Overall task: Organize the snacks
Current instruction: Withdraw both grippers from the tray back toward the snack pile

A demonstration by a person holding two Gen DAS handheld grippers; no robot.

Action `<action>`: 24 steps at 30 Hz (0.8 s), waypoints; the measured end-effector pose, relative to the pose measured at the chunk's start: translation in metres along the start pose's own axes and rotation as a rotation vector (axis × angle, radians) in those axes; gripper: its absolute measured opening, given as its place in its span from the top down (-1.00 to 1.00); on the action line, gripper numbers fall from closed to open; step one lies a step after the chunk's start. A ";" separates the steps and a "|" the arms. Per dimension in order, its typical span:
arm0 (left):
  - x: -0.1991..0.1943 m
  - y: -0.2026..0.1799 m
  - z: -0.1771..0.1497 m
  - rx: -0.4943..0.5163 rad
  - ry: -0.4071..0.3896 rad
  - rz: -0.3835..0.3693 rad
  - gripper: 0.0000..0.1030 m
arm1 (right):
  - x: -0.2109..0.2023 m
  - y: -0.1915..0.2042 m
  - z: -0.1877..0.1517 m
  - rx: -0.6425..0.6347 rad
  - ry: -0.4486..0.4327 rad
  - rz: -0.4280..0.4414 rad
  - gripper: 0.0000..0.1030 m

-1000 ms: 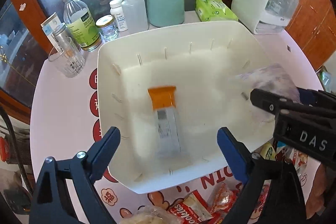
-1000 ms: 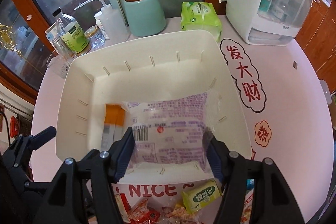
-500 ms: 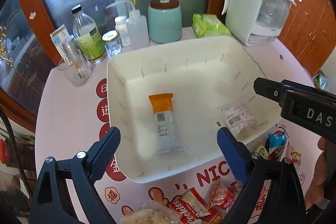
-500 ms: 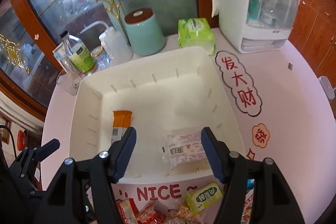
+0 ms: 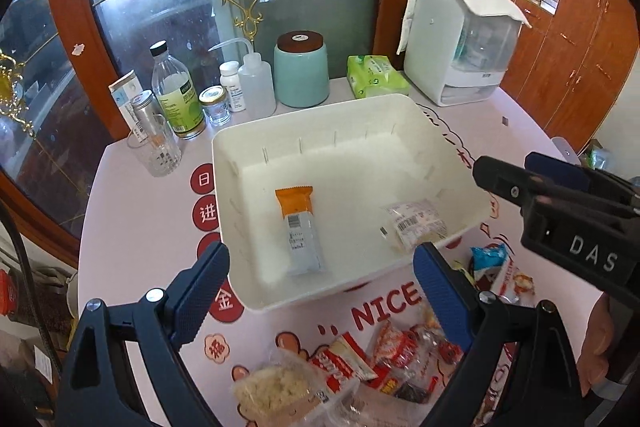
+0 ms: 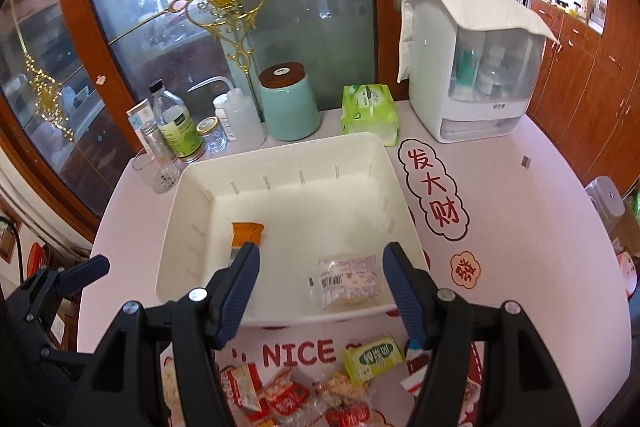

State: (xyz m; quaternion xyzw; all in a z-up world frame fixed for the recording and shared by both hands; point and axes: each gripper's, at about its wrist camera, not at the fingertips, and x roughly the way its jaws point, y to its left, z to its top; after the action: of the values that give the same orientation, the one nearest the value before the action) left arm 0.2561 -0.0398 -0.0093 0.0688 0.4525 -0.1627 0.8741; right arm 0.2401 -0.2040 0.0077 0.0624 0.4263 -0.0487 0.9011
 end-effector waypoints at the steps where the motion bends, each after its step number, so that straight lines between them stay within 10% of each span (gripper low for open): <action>1: -0.005 -0.001 -0.002 -0.003 0.003 -0.004 -0.80 | -0.004 0.001 -0.002 -0.002 -0.003 -0.005 -0.26; 24: -0.120 -0.021 -0.123 -0.153 -0.029 0.041 -0.80 | -0.123 -0.020 -0.101 0.007 0.018 0.169 -0.28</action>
State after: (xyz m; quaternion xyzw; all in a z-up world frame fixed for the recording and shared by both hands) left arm 0.0893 0.0006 0.0175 0.0089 0.4495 -0.1108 0.8863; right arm 0.0823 -0.2043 0.0376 0.1017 0.4276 0.0264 0.8978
